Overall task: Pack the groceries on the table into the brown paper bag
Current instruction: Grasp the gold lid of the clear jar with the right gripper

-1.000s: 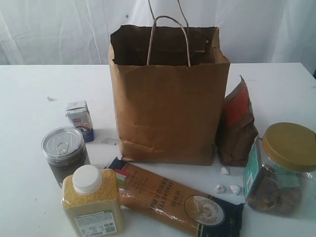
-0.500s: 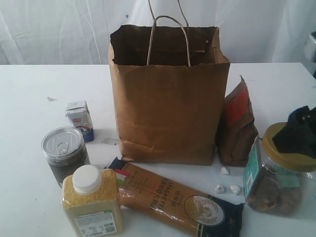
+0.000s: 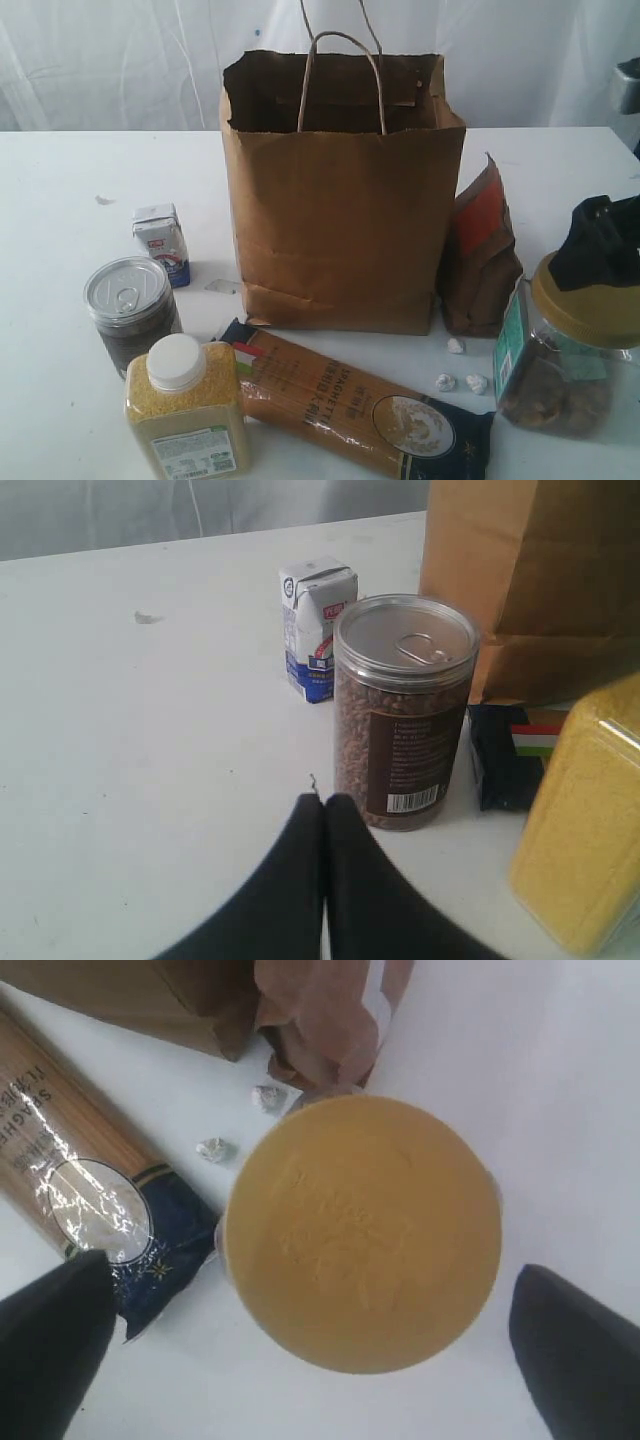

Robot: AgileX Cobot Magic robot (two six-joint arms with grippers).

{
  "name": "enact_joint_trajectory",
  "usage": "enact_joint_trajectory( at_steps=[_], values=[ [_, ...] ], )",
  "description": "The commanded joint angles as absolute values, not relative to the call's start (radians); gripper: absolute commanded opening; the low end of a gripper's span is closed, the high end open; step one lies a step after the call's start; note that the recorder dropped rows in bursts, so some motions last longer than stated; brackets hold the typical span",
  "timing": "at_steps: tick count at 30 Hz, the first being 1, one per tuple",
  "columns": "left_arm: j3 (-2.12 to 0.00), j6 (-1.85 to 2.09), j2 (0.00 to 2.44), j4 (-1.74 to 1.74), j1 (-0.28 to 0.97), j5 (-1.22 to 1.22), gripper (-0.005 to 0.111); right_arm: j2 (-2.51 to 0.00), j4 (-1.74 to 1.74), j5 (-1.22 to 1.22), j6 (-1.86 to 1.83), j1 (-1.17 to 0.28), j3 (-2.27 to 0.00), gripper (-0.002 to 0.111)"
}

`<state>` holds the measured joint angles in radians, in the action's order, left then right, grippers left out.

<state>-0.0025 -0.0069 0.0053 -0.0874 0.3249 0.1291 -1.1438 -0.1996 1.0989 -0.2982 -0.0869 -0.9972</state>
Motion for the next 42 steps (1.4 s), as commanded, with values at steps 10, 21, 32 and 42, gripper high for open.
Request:
enact_joint_trajectory(
  at_steps=[10, 21, 32, 42],
  values=[
    [0.000, -0.005, 0.000, -0.095, 0.322, 0.126, 0.000, -1.257, -0.207, 1.050, -0.365, -0.079, -1.004, 0.105],
    [0.000, -0.005, 0.000, -0.095, 0.322, 0.126, 0.000, -1.329, -0.182, 1.037, -0.381, -0.081, -1.004, 0.105],
    [0.000, -0.005, 0.000, -0.095, 0.322, 0.126, 0.000, -1.435, -0.193, 1.023, -0.385, -0.101, -1.000, 0.105],
    [0.000, -0.005, 0.000, -0.095, 0.322, 0.126, 0.000, -1.437, -0.210, 1.057, -0.353, -0.101, -1.000, 0.006]
  ],
)
